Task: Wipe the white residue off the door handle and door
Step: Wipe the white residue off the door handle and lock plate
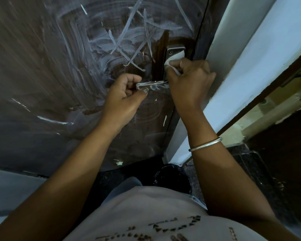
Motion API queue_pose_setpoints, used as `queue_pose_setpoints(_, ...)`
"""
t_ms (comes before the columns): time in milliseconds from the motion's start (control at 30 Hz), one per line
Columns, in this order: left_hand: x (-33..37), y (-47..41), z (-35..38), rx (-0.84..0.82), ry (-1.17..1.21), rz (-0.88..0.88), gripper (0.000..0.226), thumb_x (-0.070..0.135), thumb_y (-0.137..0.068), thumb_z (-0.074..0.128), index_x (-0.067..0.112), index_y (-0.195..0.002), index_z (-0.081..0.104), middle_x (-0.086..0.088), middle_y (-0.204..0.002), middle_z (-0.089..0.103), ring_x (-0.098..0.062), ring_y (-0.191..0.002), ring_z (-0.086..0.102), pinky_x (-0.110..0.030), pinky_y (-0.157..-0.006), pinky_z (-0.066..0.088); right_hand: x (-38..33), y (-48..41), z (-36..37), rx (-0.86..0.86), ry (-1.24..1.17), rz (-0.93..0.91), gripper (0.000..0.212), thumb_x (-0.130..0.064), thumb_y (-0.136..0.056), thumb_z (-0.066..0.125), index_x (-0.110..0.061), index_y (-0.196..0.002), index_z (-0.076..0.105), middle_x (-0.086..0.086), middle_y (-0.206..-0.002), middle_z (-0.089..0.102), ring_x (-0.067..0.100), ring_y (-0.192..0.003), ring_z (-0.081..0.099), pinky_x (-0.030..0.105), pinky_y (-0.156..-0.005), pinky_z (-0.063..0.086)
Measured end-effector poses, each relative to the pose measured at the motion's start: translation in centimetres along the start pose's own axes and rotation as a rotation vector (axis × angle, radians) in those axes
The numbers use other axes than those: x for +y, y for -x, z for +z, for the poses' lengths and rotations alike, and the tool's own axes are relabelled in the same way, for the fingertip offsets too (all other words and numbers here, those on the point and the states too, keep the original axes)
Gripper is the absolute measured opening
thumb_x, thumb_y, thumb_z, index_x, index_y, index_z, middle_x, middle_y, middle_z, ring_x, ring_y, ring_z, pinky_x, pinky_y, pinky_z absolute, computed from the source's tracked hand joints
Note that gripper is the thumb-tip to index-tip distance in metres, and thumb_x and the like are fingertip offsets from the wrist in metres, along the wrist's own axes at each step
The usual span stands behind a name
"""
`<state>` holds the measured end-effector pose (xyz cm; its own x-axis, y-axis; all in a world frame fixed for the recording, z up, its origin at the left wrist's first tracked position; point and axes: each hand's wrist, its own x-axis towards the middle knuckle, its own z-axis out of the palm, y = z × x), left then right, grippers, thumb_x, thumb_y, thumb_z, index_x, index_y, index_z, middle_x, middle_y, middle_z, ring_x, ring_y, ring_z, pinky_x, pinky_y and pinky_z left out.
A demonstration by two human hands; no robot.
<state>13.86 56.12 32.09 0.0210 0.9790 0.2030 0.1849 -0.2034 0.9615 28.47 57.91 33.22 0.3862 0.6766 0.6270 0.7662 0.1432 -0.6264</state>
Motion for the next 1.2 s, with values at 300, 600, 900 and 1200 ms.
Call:
queue_pose_setpoints(300, -0.2, 0.0, -0.3, 0.04, 0.034, -0.011, 0.027, 0.008, -0.083, 0.062, 0.019, -0.105, 0.052, 0.008, -0.088, 0.052, 0.012, -0.07, 0.052, -0.007, -0.064, 0.043, -0.8, 0.0, 0.5, 0.044, -0.006, 0.052, 0.011, -0.019, -0.073, 0.076, -0.012, -0.078, 0.069, 0.007, -0.078, 0.07, 0.028, -0.085, 0.059, 0.036, -0.074, 0.04)
queue_pose_setpoints(600, -0.3, 0.0, -0.8, 0.034, 0.058, -0.038, 0.026, 0.008, -0.084, 0.061, 0.017, -0.107, 0.052, 0.004, -0.092, 0.055, 0.005, -0.075, 0.054, -0.01, -0.069, 0.046, -0.4, -0.1, 0.2, 0.02, -0.031, 0.094, 0.012, -0.024, -0.076, 0.074, -0.014, -0.083, 0.07, 0.002, -0.085, 0.072, 0.023, -0.088, 0.061, 0.026, -0.074, 0.028)
queue_pose_setpoints(900, -0.1, 0.2, -1.0, 0.012, 0.086, -0.061, 0.025, 0.006, -0.085, 0.06, 0.014, -0.107, 0.052, 0.005, -0.089, 0.055, 0.009, -0.073, 0.055, -0.008, -0.067, 0.044, 0.0, -1.3, -1.9, 0.067, -0.154, 0.119, 0.012, -0.02, -0.082, 0.069, -0.015, -0.092, 0.069, 0.001, -0.09, 0.072, 0.013, -0.081, 0.067, 0.02, -0.067, 0.054)
queue_pose_setpoints(1200, 0.0, -1.0, -1.1, -0.045, 0.076, -0.035, 0.025, 0.007, -0.084, 0.06, 0.014, -0.107, 0.052, 0.005, -0.091, 0.056, 0.008, -0.077, 0.056, -0.009, -0.069, 0.046, 1.0, -2.2, -2.5, -0.407, 0.131, -0.14, 0.029, 0.004, -0.086, 0.056, -0.007, -0.109, 0.068, 0.014, -0.114, 0.065, 0.03, -0.104, 0.059, 0.027, -0.086, 0.048)
